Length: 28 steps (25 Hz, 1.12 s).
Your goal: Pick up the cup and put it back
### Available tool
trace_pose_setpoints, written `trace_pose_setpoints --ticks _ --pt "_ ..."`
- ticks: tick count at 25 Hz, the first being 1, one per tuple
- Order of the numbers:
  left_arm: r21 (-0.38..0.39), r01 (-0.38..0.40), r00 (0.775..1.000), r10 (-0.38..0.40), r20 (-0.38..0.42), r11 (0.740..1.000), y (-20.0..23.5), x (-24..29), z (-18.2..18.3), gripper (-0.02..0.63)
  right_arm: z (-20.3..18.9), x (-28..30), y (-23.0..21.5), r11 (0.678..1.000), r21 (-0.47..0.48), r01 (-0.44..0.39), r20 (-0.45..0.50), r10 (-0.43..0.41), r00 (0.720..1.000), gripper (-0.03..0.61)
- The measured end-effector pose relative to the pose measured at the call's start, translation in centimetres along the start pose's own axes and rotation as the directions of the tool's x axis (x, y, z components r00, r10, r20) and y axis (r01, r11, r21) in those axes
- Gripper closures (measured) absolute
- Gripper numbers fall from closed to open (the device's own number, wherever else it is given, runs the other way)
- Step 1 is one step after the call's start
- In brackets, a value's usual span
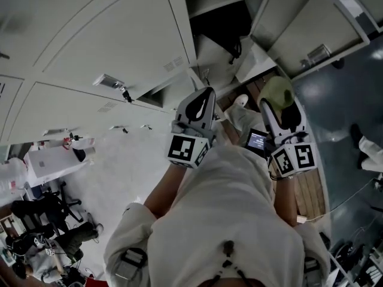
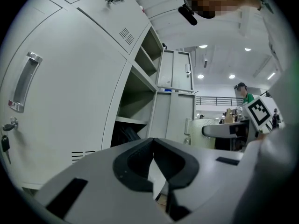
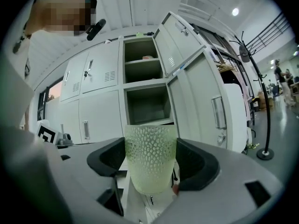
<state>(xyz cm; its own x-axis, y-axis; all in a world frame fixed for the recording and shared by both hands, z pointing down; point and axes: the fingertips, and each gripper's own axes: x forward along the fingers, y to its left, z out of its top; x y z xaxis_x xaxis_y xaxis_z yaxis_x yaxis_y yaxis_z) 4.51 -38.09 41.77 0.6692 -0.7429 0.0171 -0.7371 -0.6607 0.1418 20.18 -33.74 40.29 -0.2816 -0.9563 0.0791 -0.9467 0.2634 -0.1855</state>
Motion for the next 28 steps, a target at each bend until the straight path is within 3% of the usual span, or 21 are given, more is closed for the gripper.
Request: trace_pose_setpoints --ticks 7,13,28 --pt "-0.051 0.057 0.998 -0.056 0.034 0.997 -1.4 0.7 0.5 0.606 -1.1 -1.9 -0.3 0.999 -0.012 0.032 -0.027 -0.032 0.999 0.238" --pt "-0.020 0.077 0.996 -0.076 0.043 0.997 -2.5 0.4 1.1 0.606 -0.7 -1.8 -0.2 1.000 -0.012 0.026 -0.009 -0.026 1.000 0.238" --pt "-0.009 -0.031 0.995 0.031 0.090 0.999 -1.1 -0.5 3.2 0.604 -0.1 1.4 1.2 0.994 -0.002 -0.112 -0.017 0.112 0.994 0.238"
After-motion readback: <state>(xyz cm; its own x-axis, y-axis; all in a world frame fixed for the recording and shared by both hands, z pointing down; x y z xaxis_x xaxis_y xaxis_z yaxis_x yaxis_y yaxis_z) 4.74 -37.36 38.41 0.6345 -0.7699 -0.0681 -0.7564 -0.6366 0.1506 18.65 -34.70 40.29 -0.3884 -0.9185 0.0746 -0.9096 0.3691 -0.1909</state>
